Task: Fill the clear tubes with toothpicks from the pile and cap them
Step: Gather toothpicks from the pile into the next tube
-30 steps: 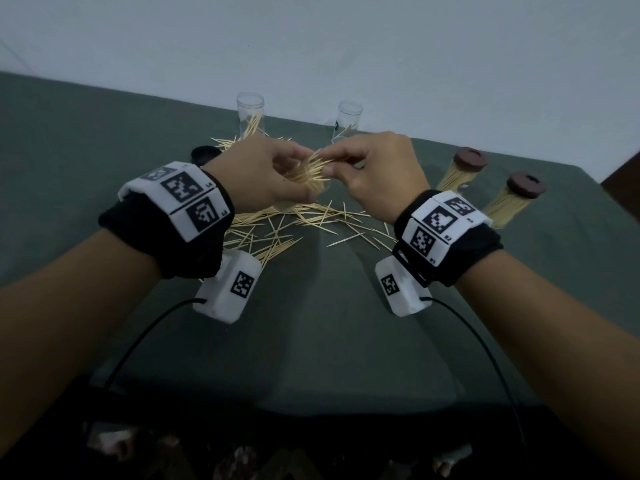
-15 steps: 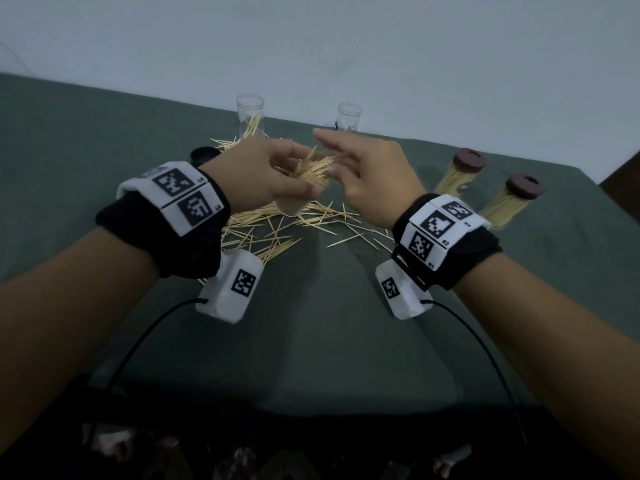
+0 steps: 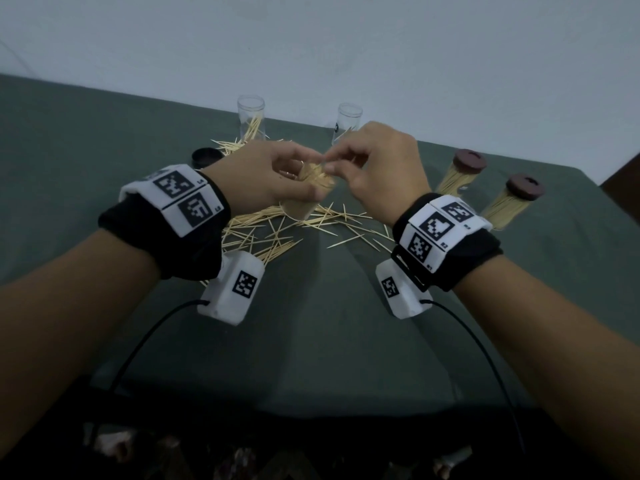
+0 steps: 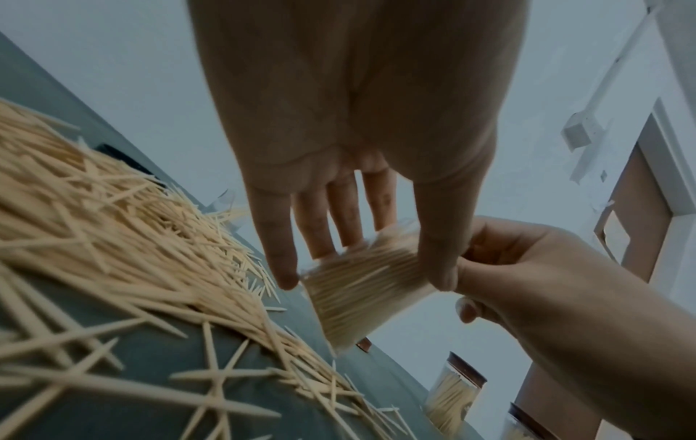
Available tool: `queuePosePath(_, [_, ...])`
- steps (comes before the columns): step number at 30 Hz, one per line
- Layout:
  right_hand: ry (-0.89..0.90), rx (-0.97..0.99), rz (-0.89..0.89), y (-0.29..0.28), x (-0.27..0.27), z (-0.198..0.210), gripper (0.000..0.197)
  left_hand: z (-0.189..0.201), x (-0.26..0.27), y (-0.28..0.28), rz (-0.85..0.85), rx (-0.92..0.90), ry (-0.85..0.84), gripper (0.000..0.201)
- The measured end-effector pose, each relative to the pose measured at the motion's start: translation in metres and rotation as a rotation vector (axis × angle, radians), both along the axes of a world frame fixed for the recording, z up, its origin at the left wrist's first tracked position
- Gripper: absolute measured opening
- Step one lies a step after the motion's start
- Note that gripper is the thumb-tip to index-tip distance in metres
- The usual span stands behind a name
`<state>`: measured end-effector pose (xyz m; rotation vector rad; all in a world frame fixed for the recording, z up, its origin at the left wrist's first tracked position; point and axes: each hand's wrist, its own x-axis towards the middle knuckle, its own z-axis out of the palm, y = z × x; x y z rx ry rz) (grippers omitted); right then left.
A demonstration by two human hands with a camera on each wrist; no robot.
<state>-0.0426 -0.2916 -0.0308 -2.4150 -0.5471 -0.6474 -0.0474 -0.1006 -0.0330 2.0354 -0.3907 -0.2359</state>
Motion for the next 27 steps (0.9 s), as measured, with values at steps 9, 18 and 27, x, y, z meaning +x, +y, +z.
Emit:
queuePosePath(9, [0.049,-0.148,0.014,-0.007,0.004,-0.002,0.043,-0.003,0.006,0.006,0.064,-0.045,-0.008,0.055])
queuePosePath(18, [0.004,-0.15,0.086,-0.005,-0.005,-0.001,0.042,-0.005,0.005,0.002,-0.02,-0.052,-0.065,0.052])
queuePosePath(27, [0.067,-0.269,0.127,-0.009,-0.007,-0.008,0.061,-0.004,0.005,0.003,-0.012,0.011,-0.095,0.058])
